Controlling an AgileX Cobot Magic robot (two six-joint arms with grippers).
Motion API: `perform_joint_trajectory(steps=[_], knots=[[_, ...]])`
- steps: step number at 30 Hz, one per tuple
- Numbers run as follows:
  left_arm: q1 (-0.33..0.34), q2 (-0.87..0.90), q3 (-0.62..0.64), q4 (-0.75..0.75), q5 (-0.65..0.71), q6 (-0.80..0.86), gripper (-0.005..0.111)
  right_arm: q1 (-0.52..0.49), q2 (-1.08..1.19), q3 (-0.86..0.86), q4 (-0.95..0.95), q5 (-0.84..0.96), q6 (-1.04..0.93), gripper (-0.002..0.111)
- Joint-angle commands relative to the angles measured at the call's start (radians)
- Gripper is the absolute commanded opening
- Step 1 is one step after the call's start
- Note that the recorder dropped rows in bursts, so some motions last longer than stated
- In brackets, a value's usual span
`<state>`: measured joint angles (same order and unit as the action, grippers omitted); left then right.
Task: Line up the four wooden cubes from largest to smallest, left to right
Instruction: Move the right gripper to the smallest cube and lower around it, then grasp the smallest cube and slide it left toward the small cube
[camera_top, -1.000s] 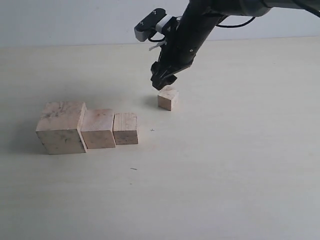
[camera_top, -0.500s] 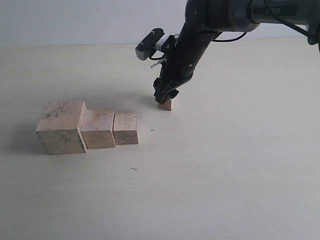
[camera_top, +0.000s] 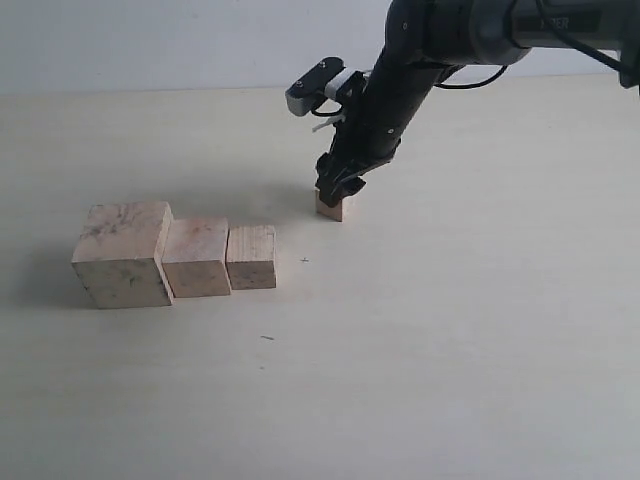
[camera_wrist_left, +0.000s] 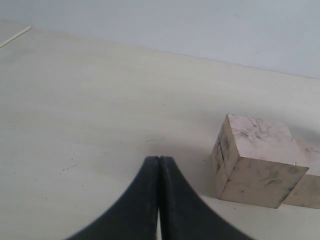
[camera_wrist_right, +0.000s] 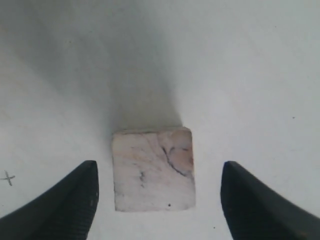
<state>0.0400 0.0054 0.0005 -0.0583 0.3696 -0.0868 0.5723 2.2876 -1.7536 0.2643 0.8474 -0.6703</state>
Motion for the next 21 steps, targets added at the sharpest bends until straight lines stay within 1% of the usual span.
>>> perform_joint_trajectory(steps=[1, 4, 6, 8, 10, 11, 12, 16, 21], knots=[[-0.003, -0.005, -0.001, -0.006, -0.005, 0.001, 0.0, -0.004, 0.006, 0.001, 0.015, 0.011, -0.003, 0.066], [-0.003, -0.005, -0.001, -0.006, -0.005, 0.001, 0.0, -0.004, 0.028, 0.001, 0.049, 0.017, -0.018, 0.066], [-0.003, -0.005, -0.001, -0.006, -0.005, 0.001, 0.0, -0.004, 0.032, 0.001, 0.049, 0.017, -0.018, 0.059], [-0.003, -0.005, -0.001, -0.006, -0.005, 0.001, 0.0, -0.004, 0.026, 0.001, 0.04, 0.02, -0.018, 0.043], [-0.003, -0.005, -0.001, -0.006, -0.005, 0.001, 0.0, -0.004, 0.018, 0.001, 0.031, 0.053, -0.018, 0.021], [-0.003, -0.005, -0.001, -0.006, -0.005, 0.001, 0.0, -0.004, 0.011, 0.001, 0.027, 0.079, -0.018, 0.008], [-0.003, -0.005, -0.001, -0.006, -0.005, 0.001, 0.0, -0.004, 0.005, 0.001, 0.023, 0.095, -0.02, 0.0], [-0.003, -0.005, -0.001, -0.006, -0.005, 0.001, 0.0, -0.002, -0.006, 0.001, 0.053, 0.184, -0.187, 0.0], [-0.003, -0.005, -0.001, -0.006, -0.005, 0.001, 0.0, -0.002, -0.006, 0.001, 0.215, 0.325, -0.469, 0.0]])
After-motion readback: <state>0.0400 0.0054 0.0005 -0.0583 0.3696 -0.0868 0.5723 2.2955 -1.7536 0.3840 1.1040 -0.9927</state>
